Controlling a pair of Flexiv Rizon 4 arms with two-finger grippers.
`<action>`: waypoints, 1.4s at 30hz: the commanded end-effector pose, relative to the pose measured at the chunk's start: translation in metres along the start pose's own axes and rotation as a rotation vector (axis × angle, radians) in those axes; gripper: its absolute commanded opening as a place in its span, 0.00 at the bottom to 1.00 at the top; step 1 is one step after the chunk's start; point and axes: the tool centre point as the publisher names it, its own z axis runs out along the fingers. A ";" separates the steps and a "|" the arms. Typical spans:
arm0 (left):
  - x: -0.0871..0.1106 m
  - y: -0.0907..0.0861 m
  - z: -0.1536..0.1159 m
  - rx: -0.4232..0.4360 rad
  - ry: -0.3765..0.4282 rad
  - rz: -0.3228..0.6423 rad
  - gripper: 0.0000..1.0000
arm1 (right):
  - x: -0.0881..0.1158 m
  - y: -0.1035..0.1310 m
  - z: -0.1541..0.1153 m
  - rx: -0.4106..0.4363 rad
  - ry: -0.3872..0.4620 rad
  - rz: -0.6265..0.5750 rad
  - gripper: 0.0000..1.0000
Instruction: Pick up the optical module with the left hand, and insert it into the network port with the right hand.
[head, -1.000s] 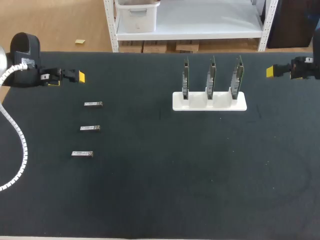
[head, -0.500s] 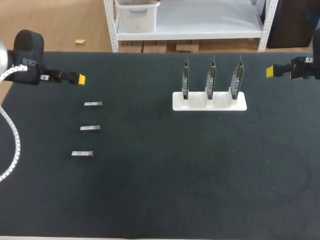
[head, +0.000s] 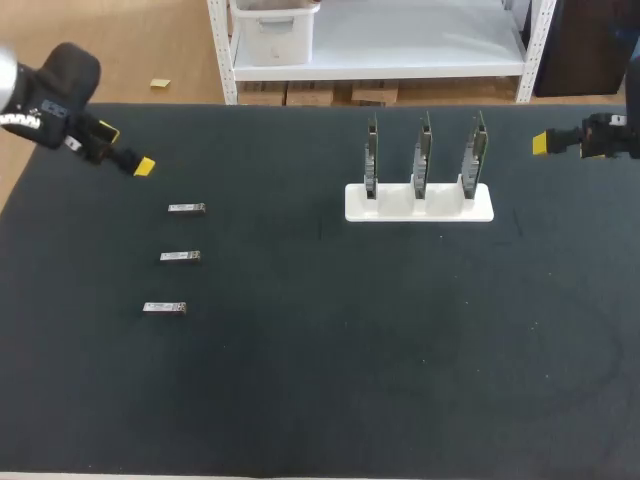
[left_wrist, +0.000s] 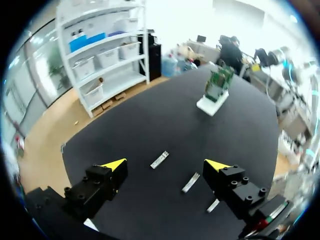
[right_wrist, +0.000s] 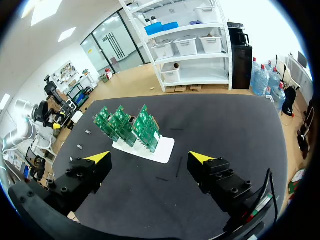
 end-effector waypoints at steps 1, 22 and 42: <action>0.000 0.014 0.013 0.041 0.241 0.313 1.00 | 0.000 0.000 0.000 0.000 0.000 0.000 1.00; 0.025 0.017 0.074 0.098 0.501 0.765 1.00 | 0.000 0.000 0.000 0.000 0.000 0.000 1.00; 0.043 0.019 0.112 0.173 0.552 0.696 1.00 | 0.000 0.000 0.000 0.000 0.000 0.000 1.00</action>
